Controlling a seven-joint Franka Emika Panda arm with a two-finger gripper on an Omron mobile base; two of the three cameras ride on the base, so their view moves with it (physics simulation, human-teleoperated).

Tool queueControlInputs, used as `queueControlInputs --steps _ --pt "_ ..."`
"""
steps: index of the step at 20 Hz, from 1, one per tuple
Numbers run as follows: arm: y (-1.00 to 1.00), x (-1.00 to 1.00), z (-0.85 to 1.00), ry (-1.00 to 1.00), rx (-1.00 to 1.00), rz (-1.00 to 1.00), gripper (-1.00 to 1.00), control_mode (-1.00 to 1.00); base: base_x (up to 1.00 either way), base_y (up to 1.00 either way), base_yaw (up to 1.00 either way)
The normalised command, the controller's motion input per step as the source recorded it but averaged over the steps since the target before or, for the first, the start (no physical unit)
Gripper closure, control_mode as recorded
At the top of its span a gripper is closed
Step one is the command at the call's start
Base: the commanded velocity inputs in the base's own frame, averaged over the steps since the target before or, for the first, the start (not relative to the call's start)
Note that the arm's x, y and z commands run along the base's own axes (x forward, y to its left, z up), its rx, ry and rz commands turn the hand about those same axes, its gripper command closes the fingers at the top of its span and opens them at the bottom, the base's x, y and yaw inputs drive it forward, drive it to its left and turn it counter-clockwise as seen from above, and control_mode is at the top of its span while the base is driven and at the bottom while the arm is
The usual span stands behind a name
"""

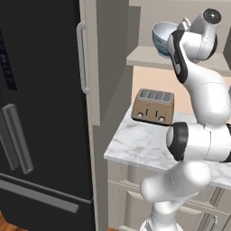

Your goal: Pick the mug and place it in the sink. Pick the bowl and place it in the open cabinet and then close the cabinet.

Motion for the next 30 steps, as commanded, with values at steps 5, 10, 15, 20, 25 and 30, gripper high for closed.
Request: queueControlInputs --steps 5,10,15,20,25,30 --pt "0.0 0.48 -0.19 -0.14 0.0 0.0 1.0 -1.0 0.0 0.0 0.0" --pt "0.0 0.39 -0.21 -0.08 0.02 0.0 1.0 -1.0 0.0 0.0 0.0" --pt "-0.03 0.26 -0.15 0.0 0.0 0.0 1.0 -1.0 0.0 0.0 0.0" --pt "-0.04 0.26 -0.08 0.0 0.0 0.0 1.0 -1.0 0.0 0.0 0.0" --pt "-0.01 0.02 -0.01 0.0 0.0 0.0 -1.0 -1.0 0.0 0.0 0.0" --pt "-0.03 0.0 0.08 -0.14 0.0 0.0 -1.0 -1.0 0.0 0.0 0.0"
